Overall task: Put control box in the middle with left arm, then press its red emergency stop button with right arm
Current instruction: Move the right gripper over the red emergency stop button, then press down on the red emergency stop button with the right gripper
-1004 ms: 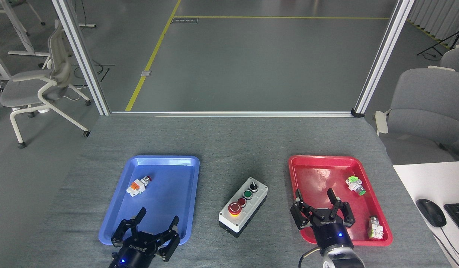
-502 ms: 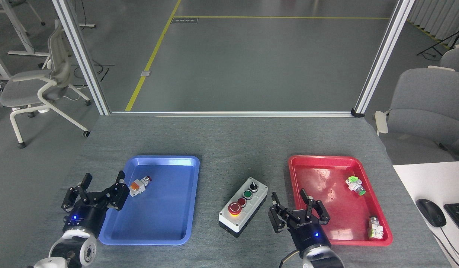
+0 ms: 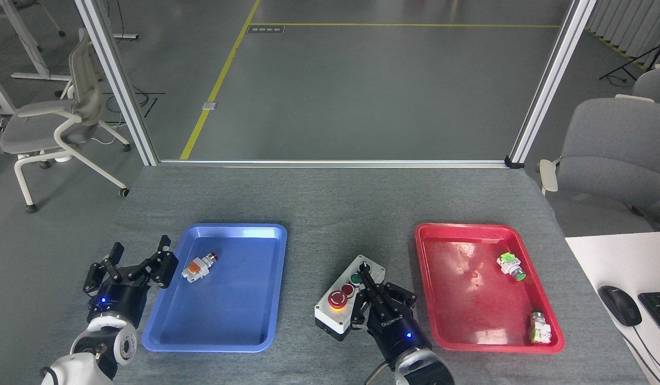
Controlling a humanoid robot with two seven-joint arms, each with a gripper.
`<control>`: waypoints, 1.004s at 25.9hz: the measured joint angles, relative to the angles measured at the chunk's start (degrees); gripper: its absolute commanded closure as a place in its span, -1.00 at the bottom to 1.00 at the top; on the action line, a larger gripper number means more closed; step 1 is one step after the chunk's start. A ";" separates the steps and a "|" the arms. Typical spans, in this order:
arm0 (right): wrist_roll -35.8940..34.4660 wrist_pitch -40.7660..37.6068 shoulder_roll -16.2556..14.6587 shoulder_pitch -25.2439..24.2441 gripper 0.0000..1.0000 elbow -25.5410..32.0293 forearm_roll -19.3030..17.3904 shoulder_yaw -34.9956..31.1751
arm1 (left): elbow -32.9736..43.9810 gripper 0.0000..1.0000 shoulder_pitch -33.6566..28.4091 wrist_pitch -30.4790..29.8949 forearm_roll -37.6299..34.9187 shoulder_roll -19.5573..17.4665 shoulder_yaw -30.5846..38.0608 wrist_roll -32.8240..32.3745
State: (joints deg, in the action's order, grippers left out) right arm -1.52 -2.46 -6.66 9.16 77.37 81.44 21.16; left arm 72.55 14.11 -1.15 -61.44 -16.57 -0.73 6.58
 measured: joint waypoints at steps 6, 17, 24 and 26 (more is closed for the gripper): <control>0.53 0.00 1.03 0.80 1.00 -1.67 3.33 1.90 | 0.03 -0.97 0.14 -0.08 -0.08 0.27 0.03 -0.66; 0.84 0.00 2.32 2.68 1.00 -7.88 4.95 4.14 | -0.09 -0.97 0.12 -0.30 -0.13 0.13 0.01 -0.90; -0.48 0.24 2.47 3.23 1.00 -11.36 5.15 5.09 | -0.03 -0.97 -0.12 -0.69 -0.17 0.29 -0.31 -0.92; -0.67 0.24 2.34 3.27 1.00 -11.68 5.19 5.27 | -0.06 -0.97 -0.40 -0.75 -0.18 0.44 -0.53 -0.88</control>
State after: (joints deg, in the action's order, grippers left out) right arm -2.19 -2.22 -4.32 12.43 65.69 86.63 26.43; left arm 72.49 13.71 -1.90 -61.61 -16.13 -1.27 5.70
